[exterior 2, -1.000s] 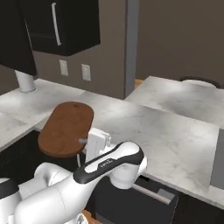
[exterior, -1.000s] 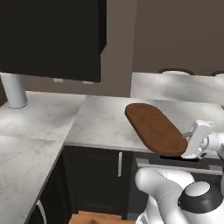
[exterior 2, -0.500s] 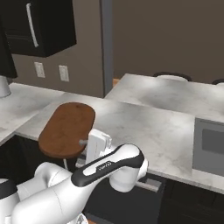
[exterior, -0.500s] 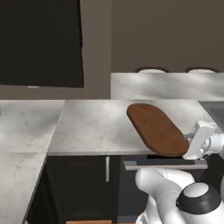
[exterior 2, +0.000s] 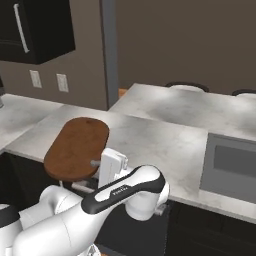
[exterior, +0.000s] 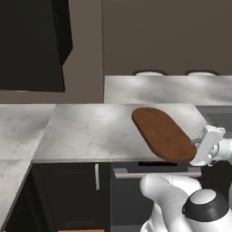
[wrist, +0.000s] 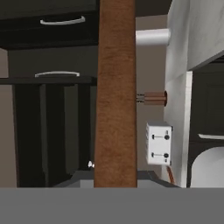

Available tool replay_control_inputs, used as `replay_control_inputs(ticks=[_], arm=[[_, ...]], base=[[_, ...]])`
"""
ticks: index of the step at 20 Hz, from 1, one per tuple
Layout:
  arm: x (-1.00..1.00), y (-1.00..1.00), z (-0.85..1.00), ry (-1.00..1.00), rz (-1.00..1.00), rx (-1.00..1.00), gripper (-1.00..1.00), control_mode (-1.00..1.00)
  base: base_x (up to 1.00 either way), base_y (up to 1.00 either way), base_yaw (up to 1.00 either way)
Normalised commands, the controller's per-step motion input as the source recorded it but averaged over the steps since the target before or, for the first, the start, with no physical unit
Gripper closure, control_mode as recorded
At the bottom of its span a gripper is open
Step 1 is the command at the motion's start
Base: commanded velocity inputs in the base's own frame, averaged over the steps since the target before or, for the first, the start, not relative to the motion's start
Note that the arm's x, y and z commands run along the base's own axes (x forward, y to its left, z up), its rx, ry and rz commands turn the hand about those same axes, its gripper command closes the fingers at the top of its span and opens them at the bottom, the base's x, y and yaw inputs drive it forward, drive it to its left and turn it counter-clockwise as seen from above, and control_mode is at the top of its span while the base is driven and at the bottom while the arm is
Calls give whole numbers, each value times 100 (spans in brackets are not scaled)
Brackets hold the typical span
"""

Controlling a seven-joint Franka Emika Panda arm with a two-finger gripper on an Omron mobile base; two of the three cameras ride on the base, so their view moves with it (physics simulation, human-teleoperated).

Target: Move the cutting board and knife to the sink. Then move spray from the cabinet to the counter.

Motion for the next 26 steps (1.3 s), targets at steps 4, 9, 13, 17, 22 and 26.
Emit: replay_control_inputs(ticks=[4,9,13,17,22,26], arm=[[0,0,0,0,0,0,100,100],[0,0,0,0,0,0,100,100],[0,0,0,0,0,0,100,100],[0,0,0,0,0,0,100,100],[0,0,0,0,0,0,100,100],[0,0,0,0,0,0,100,100]], base=[[20,-60,0],[16,-68,0],[10,-68,-1],[2,-71,0],[0,-74,0],[2,-70,0]])
